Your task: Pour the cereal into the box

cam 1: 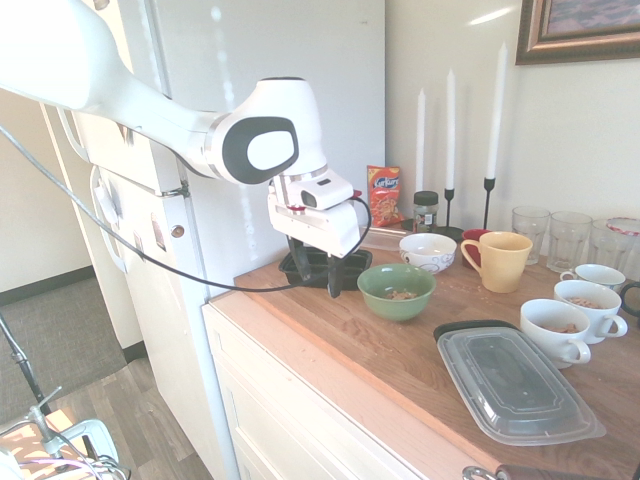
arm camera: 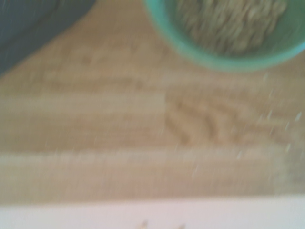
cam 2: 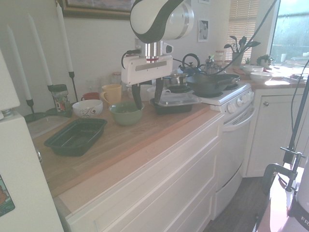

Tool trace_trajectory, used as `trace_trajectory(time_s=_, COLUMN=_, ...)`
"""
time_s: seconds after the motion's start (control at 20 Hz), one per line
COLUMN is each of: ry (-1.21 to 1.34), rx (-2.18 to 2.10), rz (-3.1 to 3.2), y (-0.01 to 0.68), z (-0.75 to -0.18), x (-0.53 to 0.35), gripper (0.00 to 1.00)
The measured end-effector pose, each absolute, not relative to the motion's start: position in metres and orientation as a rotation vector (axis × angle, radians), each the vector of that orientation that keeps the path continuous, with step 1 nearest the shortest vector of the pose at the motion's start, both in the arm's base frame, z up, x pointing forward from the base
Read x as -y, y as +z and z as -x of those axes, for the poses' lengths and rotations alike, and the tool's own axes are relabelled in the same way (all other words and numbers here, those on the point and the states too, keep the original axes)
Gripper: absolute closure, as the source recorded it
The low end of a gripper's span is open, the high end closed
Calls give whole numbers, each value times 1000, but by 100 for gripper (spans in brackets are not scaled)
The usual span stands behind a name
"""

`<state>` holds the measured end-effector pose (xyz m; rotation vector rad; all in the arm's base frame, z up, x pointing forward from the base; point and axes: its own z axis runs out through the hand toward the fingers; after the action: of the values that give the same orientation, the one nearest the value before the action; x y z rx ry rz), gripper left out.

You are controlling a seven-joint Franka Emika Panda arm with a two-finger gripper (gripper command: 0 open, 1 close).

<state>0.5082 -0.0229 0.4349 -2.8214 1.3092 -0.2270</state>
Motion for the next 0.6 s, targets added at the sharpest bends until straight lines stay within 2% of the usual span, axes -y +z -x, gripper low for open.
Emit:
trace_trajectory(time_s=0.3, ry=-180, rx=-1415, rz=2751, y=437, z=-596, x=75, gripper=0)
trace_trajectory(time_s=0.6, ry=-134, rx=-1434, rz=2682, y=418, z=-636, x=110, gripper=0)
